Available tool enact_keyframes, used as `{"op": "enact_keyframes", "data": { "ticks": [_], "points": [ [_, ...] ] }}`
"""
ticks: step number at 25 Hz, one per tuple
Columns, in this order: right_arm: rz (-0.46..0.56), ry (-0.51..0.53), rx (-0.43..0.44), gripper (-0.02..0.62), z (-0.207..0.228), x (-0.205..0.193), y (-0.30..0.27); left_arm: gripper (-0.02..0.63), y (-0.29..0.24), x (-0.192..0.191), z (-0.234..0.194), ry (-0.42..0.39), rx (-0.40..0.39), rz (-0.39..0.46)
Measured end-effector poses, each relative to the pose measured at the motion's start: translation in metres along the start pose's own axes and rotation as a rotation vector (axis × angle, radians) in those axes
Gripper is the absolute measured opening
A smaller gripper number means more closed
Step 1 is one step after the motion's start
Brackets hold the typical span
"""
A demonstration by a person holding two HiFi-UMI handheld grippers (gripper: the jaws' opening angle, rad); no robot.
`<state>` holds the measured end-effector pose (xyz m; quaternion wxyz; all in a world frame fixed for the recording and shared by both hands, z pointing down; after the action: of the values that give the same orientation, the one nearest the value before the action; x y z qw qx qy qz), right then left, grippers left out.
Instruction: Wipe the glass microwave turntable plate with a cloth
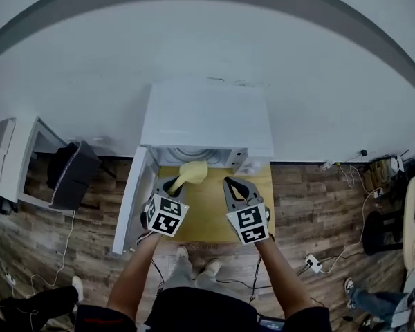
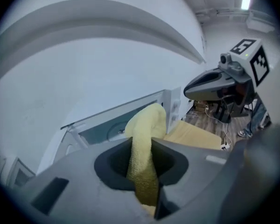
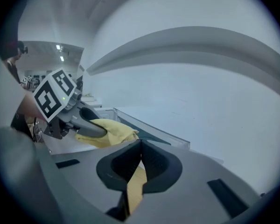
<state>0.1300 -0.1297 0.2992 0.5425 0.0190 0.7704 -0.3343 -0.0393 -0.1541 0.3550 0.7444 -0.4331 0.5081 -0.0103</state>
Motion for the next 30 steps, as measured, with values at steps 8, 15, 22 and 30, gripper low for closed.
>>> {"op": "enact_keyframes", "data": {
  "ticks": [8,15,22,30],
  "points": [
    [0.154,-0.003,-0.041,0.010,-0.009,0.036,0.056,0.060,0.078,0.017,0.008,0.181,-0.001,0.191],
    [0.288,-0.102,-0.073,0.009,-0.009,0.057,0.104,0.060,0.142,0.027,0.017,0.191,0.077,0.331],
    [0.345,-0.122,-0.074,0.009,-0.022,0.056,0.135,0.060,0.184,0.038,0.025,0.175,0.141,0.428],
    [0.375,-0.133,-0.092,0.010,-0.019,0.054,0.152,0.060,0.205,0.050,0.033,0.167,0.184,0.474]
  ]
}}
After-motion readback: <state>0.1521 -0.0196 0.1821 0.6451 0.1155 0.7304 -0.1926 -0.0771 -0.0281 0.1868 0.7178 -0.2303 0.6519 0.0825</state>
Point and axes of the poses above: the fingertips, and each gripper's own axes: y backward along the fingers, z to its right, x out of its top, the point moved 6 cm from there along y, backward along the fingers, and after that the axes turned 5 degrees about -z, right-handed, at the moved point
